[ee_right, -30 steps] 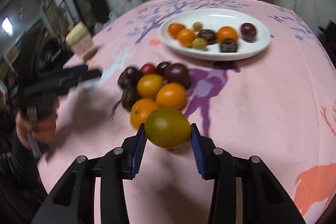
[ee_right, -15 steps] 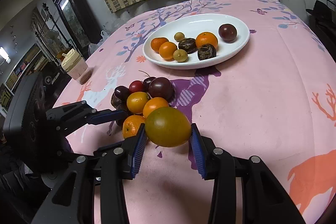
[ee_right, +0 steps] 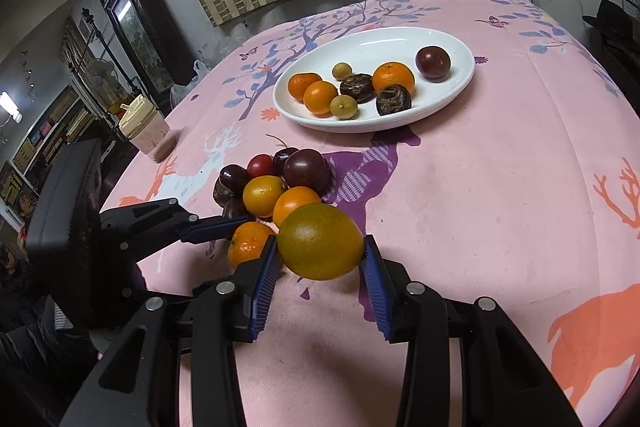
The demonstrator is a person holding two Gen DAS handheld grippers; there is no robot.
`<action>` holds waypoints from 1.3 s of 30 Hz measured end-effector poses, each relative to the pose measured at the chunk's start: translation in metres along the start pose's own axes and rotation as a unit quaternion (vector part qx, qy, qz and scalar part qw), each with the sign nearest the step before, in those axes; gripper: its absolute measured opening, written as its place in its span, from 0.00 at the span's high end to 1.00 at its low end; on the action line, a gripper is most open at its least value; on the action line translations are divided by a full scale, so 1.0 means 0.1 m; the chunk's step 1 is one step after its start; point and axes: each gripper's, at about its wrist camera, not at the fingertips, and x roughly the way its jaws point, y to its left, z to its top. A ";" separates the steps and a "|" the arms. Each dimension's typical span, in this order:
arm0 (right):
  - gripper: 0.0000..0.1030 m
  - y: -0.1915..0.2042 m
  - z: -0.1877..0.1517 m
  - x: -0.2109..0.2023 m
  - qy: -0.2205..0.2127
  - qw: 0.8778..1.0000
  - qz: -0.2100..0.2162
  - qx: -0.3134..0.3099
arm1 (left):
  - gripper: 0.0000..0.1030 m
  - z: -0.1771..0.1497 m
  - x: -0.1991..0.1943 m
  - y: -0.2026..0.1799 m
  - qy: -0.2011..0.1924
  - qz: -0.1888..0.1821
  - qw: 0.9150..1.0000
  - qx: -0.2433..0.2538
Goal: Organize fruits
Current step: 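Grasp the green-yellow citrus with the right tool while the left tool grasps a tangerine, then carry the citrus and tangerine over the plate and open both tools, then grasp an orange with the right tool while the left tool grasps a mangosteen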
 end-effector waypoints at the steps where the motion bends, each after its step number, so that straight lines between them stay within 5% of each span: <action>1: 0.59 -0.01 0.00 0.00 0.001 1.000 0.001 0.000 | 0.59 0.00 -0.04 0.01 -0.005 0.001 1.000 -0.004; 4: 0.59 -0.01 0.01 0.01 -0.011 1.000 -0.002 0.003 | 0.59 0.03 -0.19 0.11 -0.023 -0.015 0.999 -0.029; 7: 0.59 0.00 0.14 -0.07 -0.074 0.997 -0.003 0.017 | 0.59 0.21 -0.31 0.31 -0.042 -0.033 0.997 -0.061; 11: 0.59 -0.05 0.56 -0.04 -0.135 0.990 -0.033 0.038 | 0.59 0.69 -0.24 0.72 -0.067 -0.007 0.992 -0.106; 15: 0.59 -0.17 0.95 0.29 -0.138 0.986 -0.072 0.053 | 0.59 1.17 0.09 1.15 -0.066 0.022 0.986 -0.152; 21: 0.59 -0.37 1.24 0.70 -0.129 0.984 -0.097 0.071 | 0.59 1.50 0.73 1.53 -0.008 0.034 0.984 -0.175; 23: 0.58 -0.39 1.26 0.73 -0.131 0.984 -0.100 0.066 | 0.58 1.50 0.86 1.57 0.008 0.039 0.983 -0.178; 27: 0.47 -0.33 1.27 0.63 -0.146 0.983 -0.095 0.057 | 0.24 1.45 0.80 1.65 -0.012 0.062 0.976 -0.207; 35: 0.44 0.02 1.01 0.29 -0.152 0.985 -0.085 0.001 | 0.10 0.96 -0.07 1.54 -0.057 0.100 0.969 -0.217; 39: 0.44 0.10 0.74 0.33 -0.119 0.990 -0.077 0.000 | 0.05 0.45 -0.42 1.39 -0.085 0.118 0.957 -0.252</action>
